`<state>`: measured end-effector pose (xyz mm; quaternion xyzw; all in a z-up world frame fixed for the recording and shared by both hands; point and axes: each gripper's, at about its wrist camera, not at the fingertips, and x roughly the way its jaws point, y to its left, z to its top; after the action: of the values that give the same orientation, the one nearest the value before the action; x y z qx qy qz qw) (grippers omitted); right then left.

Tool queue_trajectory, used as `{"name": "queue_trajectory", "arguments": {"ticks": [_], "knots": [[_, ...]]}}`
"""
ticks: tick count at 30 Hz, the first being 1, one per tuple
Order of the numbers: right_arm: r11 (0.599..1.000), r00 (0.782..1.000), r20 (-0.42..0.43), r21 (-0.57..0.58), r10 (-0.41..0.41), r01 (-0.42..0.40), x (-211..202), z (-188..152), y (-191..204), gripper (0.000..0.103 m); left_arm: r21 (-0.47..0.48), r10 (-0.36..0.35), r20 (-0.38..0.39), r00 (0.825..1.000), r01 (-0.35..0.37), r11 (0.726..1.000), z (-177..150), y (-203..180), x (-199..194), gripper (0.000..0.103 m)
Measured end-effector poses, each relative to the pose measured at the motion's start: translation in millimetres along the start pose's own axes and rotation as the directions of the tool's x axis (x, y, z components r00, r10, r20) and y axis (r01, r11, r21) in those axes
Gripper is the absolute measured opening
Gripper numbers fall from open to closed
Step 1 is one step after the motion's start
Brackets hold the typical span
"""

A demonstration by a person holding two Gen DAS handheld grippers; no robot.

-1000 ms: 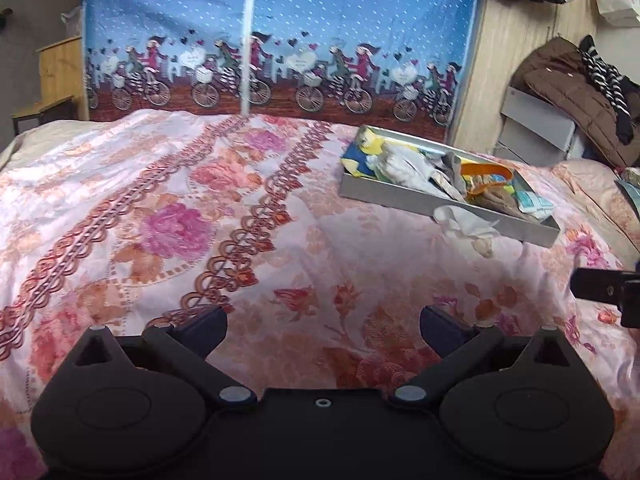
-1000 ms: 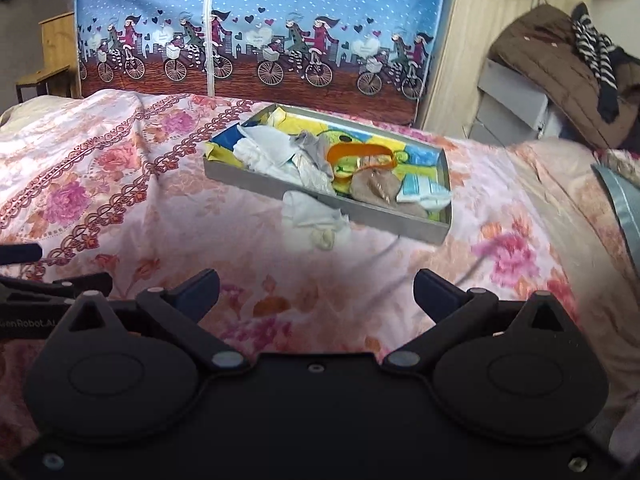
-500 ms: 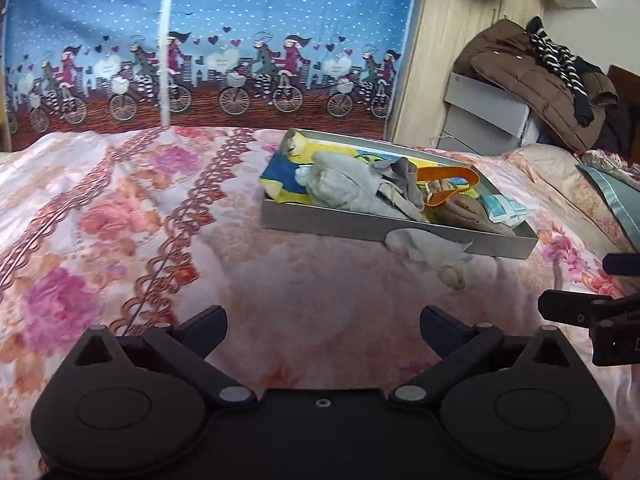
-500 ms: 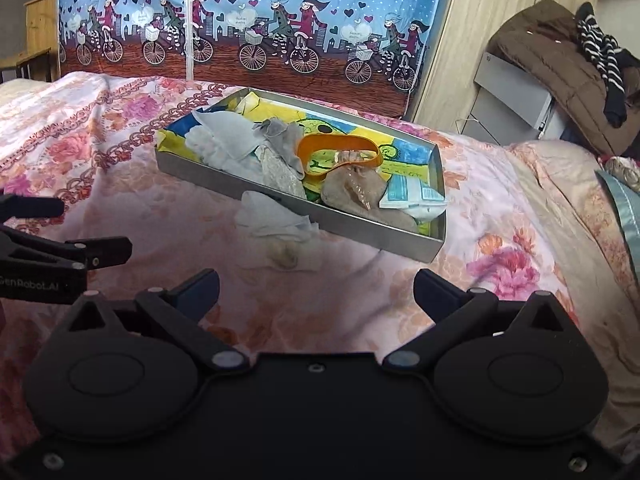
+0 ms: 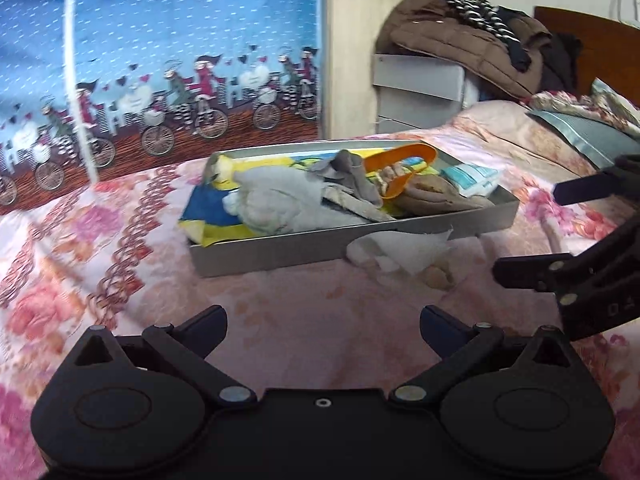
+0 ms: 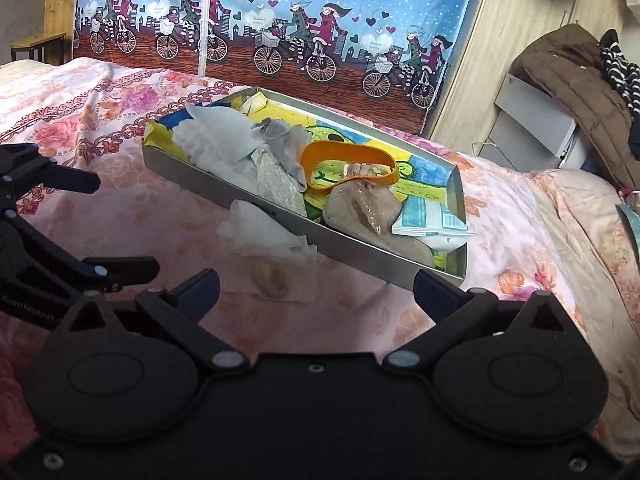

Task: Organize soft objects
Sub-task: 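Move the left tool down to the white tissue beside the tray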

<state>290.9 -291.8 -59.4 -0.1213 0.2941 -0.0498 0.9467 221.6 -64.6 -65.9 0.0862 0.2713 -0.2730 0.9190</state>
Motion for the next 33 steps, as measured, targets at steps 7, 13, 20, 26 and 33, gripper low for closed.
{"name": "queue_trajectory", "arguments": {"ticks": [7, 13, 20, 26, 33], "knots": [[0.988, 0.999, 0.002, 0.147, 0.050, -0.050, 11, -2, -29, 0.094, 0.097, -0.074, -0.028, 0.997, 0.076, 0.992, 1, -8, 22, 0.102], [0.979, 0.992, -0.019, 0.165, 0.122, -0.118, 25, -4, -35, 0.067, 0.221, -0.098, -0.022, 0.995, 0.101, 0.970, 6, -19, 38, 0.100], [0.981, 0.980, -0.074, 0.077, 0.185, -0.180, 43, -17, -21, 0.051, 0.126, -0.218, -0.028, 0.975, 0.220, 0.967, 27, 3, 52, 0.088], [0.977, 0.976, -0.056, 0.040, 0.210, -0.208, 49, -20, -7, 0.038, -0.043, -0.288, -0.069, 0.955, 0.286, 0.957, 37, 15, 71, 0.080], [0.973, 0.971, -0.064, 0.056, 0.229, -0.226, 61, -17, 4, 0.030, -0.214, -0.310, -0.133, 0.941, 0.279, 0.936, 44, 16, 98, 0.066]]}}
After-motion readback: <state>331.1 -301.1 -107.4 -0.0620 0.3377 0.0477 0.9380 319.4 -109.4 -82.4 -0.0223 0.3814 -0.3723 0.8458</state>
